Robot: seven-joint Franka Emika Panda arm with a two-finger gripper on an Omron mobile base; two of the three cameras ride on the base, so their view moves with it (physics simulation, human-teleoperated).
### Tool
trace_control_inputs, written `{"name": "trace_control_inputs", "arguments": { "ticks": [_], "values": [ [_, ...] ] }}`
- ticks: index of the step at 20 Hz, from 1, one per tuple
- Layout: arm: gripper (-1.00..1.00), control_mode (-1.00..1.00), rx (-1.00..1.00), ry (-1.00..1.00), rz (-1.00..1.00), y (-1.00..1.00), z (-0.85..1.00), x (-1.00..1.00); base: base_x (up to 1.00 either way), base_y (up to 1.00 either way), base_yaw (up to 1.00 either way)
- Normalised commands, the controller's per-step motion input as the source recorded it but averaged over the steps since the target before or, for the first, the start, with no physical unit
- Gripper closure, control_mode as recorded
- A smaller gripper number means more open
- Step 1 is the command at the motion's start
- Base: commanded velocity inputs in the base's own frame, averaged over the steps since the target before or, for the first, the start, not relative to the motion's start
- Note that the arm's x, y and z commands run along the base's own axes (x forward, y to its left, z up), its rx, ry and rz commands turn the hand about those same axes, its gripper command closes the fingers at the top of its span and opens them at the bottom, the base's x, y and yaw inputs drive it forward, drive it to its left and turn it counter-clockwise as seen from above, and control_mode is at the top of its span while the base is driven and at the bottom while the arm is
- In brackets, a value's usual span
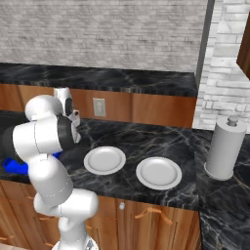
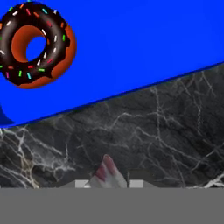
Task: Move the dessert items from the plates to the tray.
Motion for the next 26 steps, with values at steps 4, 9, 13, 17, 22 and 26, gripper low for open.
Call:
{"name": "trace_control_inputs", "arguments": {
  "ticks": [4, 9, 13, 17, 22, 26],
  "values": [
    [1.0, -1.0, 0.0, -0.12, 0.02, 0.74, -0.24, -0.06, 0.0, 0.0, 0.0],
    [1.0, -1.0, 0.0, -0.05, 0.01, 0.64, -0.12, 0.0, 0.0, 0.0, 0.0],
    [1.0, -1.0, 0.0, -0.01, 0.04, 0.56, -0.29, 0.01, 0.0, 0.0, 0.0],
    [1.0, -1.0, 0.0, 0.0, 0.04, 0.44, -0.14, 0.18, 0.0, 0.0, 0.0],
    [1.0, -1.0, 0.0, 0.0, 0.0, 0.17, 0.0, 0.37, 0.0, 0.0, 0.0],
    [1.0, -1.0, 0.0, 0.0, 0.0, 0.14, 0.0, 0.2, 0.0, 0.0, 0.0]
  ]
}}
